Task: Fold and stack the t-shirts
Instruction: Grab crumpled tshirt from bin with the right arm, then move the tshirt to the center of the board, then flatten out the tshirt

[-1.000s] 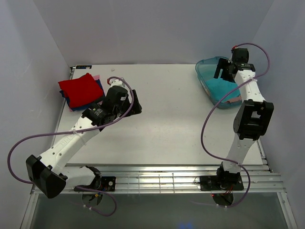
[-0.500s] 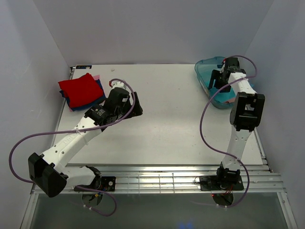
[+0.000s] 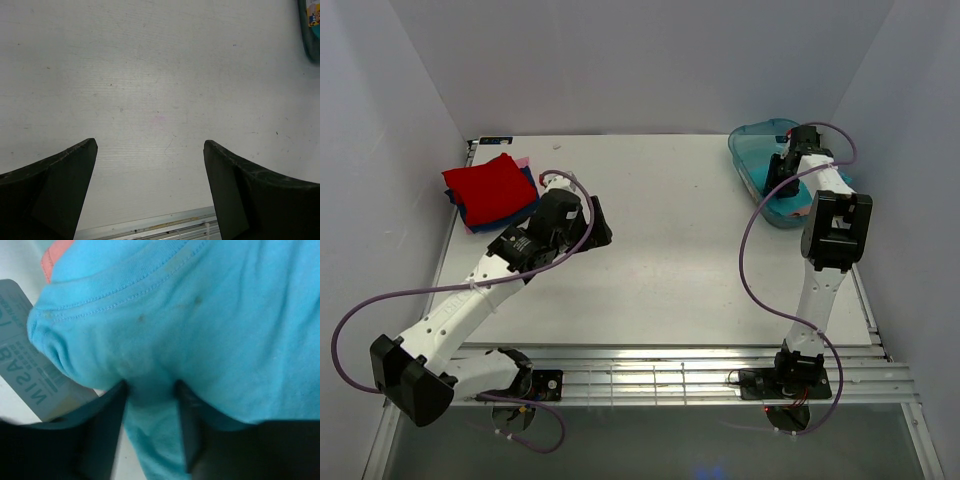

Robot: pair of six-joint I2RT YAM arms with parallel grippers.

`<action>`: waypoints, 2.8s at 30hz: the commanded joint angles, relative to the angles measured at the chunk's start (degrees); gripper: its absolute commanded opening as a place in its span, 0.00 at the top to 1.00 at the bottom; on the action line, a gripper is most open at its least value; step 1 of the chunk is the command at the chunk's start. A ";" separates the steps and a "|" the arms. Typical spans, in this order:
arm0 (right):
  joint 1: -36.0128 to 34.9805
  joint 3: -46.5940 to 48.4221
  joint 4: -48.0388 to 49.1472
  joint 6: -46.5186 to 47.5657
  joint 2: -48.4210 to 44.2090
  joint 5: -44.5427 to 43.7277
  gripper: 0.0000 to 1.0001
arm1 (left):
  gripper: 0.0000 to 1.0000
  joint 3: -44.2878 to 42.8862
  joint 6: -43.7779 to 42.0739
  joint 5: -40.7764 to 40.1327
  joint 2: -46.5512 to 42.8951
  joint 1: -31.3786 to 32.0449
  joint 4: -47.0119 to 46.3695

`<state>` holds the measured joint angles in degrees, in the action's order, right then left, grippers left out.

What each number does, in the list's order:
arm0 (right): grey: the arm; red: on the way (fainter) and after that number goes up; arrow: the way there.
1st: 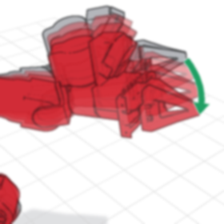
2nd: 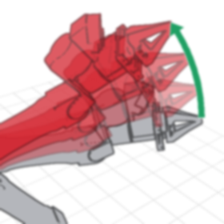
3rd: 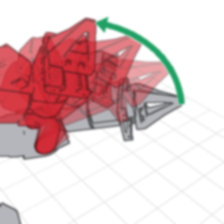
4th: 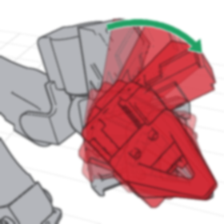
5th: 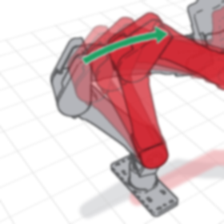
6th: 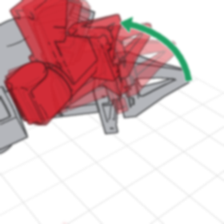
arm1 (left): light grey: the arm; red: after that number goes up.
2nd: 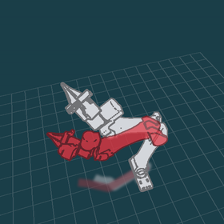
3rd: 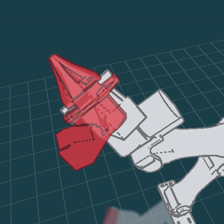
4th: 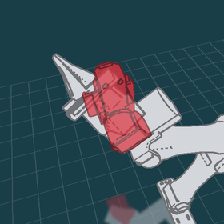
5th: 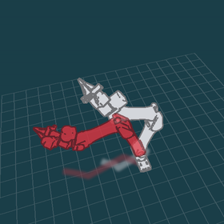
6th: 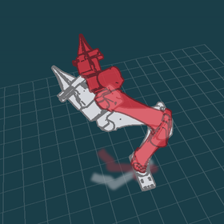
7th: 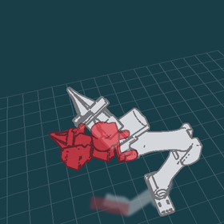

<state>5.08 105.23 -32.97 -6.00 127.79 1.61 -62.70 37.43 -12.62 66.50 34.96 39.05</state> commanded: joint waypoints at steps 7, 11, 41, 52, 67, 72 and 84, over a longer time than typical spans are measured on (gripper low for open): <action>-0.42 2.00 -1.04 0.64 -8.06 -3.43 0.84 | 0.02 -0.58 -0.43 0.75 -2.43 -0.59 0.42; -0.86 2.43 -2.18 0.46 -13.78 -5.12 0.92 | 0.02 -1.02 -0.43 1.72 -1.64 -0.59 0.15; -24.77 -45.76 -3.60 -12.99 -64.93 6.69 0.21 | 0.02 6.62 6.69 3.48 -13.14 -0.68 -1.52; -25.91 -54.79 -0.08 -9.30 -72.25 5.85 0.31 | 0.03 4.52 5.72 5.41 -2.37 -0.07 -4.24; -41.11 -40.46 9.94 -7.98 -45.09 4.73 0.41 | 0.17 -9.98 8.80 -1.61 25.25 8.55 -14.44; -41.29 -33.88 10.82 -5.96 -38.50 4.46 0.42 | 0.22 -10.60 8.80 -3.37 30.26 8.55 -16.28; -42.43 -27.71 11.17 -4.64 -25.57 4.55 0.49 | 0.38 -8.14 13.72 -5.66 36.59 8.63 -18.48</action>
<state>-36.40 75.35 -22.70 -11.40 101.23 5.69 -70.96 48.47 -16.99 103.55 43.35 22.35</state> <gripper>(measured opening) 0.512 0.632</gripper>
